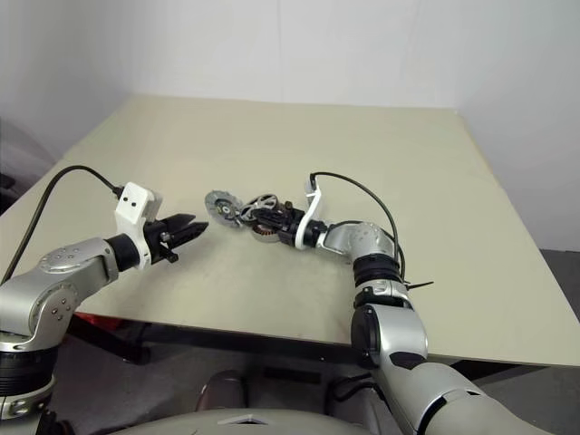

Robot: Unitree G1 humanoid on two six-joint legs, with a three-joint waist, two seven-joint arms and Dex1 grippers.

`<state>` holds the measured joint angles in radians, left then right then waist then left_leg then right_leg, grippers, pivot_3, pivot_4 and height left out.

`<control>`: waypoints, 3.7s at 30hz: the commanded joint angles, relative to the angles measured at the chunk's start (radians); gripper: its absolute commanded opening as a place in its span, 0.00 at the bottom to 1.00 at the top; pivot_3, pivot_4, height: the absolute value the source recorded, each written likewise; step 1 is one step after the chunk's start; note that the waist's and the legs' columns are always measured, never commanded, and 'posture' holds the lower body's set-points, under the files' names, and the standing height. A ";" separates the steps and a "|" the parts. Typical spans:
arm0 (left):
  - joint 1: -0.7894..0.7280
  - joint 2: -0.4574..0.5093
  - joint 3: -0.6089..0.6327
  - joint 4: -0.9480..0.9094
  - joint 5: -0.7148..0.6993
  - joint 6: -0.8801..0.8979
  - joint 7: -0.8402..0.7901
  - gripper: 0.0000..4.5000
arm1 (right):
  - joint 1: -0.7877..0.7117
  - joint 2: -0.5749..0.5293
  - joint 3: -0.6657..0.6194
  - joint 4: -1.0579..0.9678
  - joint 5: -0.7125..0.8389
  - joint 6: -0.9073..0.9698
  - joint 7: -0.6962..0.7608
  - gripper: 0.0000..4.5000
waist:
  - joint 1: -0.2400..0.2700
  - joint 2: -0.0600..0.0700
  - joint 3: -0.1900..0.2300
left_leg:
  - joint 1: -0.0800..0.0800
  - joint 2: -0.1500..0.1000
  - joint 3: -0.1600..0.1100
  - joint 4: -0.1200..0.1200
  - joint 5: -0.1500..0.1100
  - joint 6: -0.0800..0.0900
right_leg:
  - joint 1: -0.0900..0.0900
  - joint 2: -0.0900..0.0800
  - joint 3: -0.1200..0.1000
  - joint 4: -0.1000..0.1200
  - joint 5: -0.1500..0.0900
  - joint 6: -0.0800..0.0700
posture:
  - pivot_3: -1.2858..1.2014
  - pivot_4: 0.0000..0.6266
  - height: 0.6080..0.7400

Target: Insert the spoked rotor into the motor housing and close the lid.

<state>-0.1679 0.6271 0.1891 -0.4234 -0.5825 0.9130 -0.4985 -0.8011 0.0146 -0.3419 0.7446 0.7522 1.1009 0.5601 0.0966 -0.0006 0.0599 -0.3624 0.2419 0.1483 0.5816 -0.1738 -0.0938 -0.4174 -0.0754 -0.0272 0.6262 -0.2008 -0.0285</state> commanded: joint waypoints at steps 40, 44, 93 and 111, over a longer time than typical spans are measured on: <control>0.001 0.009 0.004 -0.029 0.005 -0.008 -0.005 0.44 | 0.003 0.066 -0.119 -0.165 0.082 0.067 -0.215 0.07 | 0.000 0.000 0.000 | 0.000 0.000 0.000 0.000 0.000 0.000 | 0.000 0.000 0.000 0.000 0.000 0.000 | 0.52 0.00 1.00; 0.001 0.010 0.004 -0.029 0.005 -0.008 -0.005 0.44 | 0.005 0.068 -0.125 -0.180 0.087 0.076 -0.236 0.07 | 0.000 0.000 0.000 | 0.000 0.000 0.000 0.000 0.000 0.000 | 0.000 0.000 0.000 0.000 0.000 0.000 | 0.52 0.00 1.00; -0.011 -0.003 -0.005 -0.017 0.014 -0.016 0.000 0.44 | 0.036 0.029 -0.071 -0.200 0.038 0.039 -0.282 0.21 | 0.000 0.000 0.000 | 0.000 0.000 0.000 0.000 0.000 -0.001 | 0.000 0.000 0.000 0.000 0.000 0.000 | 0.52 0.00 1.00; -0.011 0.005 -0.007 -0.017 0.016 -0.015 -0.001 0.44 | -0.050 0.085 -0.180 -0.039 0.107 -0.040 -0.271 0.07 | 0.000 0.000 0.000 | 0.000 0.000 0.000 0.000 0.000 -0.001 | 0.000 0.000 0.000 0.000 0.000 0.000 | 0.52 0.00 1.00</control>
<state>-0.1624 0.6226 0.1663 -0.4218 -0.5677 0.9129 -0.4980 -0.8318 0.0991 -0.5182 0.7108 0.8498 1.0858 0.2770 0.0970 -0.0004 0.0600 -0.3625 0.2417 0.1483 0.5811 -0.1735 -0.0943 -0.4175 -0.0753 -0.0271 0.6260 -0.2008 -0.0281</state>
